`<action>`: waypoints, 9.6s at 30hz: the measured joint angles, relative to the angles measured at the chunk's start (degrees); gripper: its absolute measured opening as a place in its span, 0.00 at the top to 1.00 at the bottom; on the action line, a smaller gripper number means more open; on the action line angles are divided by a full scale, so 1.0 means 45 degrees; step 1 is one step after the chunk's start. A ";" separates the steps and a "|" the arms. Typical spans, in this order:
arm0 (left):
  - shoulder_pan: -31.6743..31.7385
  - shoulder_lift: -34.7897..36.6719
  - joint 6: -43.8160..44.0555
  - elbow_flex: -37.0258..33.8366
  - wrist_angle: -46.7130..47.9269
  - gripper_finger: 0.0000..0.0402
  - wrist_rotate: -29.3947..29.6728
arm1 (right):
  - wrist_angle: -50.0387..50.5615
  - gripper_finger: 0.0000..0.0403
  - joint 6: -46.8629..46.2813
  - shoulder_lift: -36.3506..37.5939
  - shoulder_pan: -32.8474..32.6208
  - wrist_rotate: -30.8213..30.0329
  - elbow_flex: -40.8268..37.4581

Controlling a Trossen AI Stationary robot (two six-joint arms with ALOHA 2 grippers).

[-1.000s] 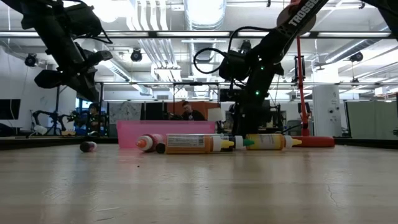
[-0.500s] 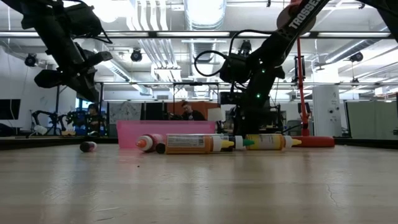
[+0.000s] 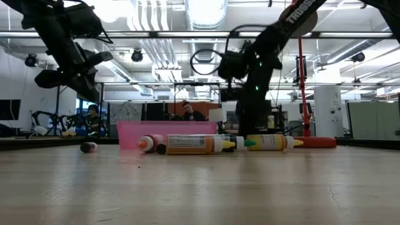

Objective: Pick & Place food coloring
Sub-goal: Put the small black food coloring bottle into the red bin, then put the small red food coloring bottle into the red bin, then put the big yellow food coloring bottle into the red bin

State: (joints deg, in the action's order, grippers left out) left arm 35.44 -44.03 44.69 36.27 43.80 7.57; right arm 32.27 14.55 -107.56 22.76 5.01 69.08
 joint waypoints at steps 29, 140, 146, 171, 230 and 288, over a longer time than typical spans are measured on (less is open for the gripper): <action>0.0000 -0.0068 0.0016 0.0000 -0.0156 1.00 0.0000 | 0.2614 0.49 -0.0891 0.0755 0.0128 0.0239 0.3463; -0.0019 -0.0115 -0.0696 -0.0349 -0.0089 1.00 0.0005 | -0.0143 0.52 -0.9642 -0.3750 -0.0513 -0.0756 0.5007; -0.0019 -0.0112 -0.0142 -0.1112 -0.0102 1.00 -0.0040 | -0.0216 0.52 -0.9768 -0.4186 -0.0823 -0.1933 0.5007; -0.0019 0.0102 -0.1168 -0.0685 -0.1878 1.00 -0.0097 | -0.0648 0.89 -0.7758 -0.2032 -0.0627 -0.2857 0.5177; -0.7800 -0.3307 0.7879 -0.0888 -0.0962 0.59 0.1125 | 0.0317 0.44 -0.3200 -0.1158 -0.0120 0.0832 0.5221; -0.4136 -0.5800 0.0116 0.5138 -0.1774 0.68 0.5196 | 0.1467 0.44 -0.2743 -0.1148 0.0037 0.1074 0.5002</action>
State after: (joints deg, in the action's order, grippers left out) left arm 16.83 -70.13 45.21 59.39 35.81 30.96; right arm 38.87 2.20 -112.73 22.93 9.84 91.59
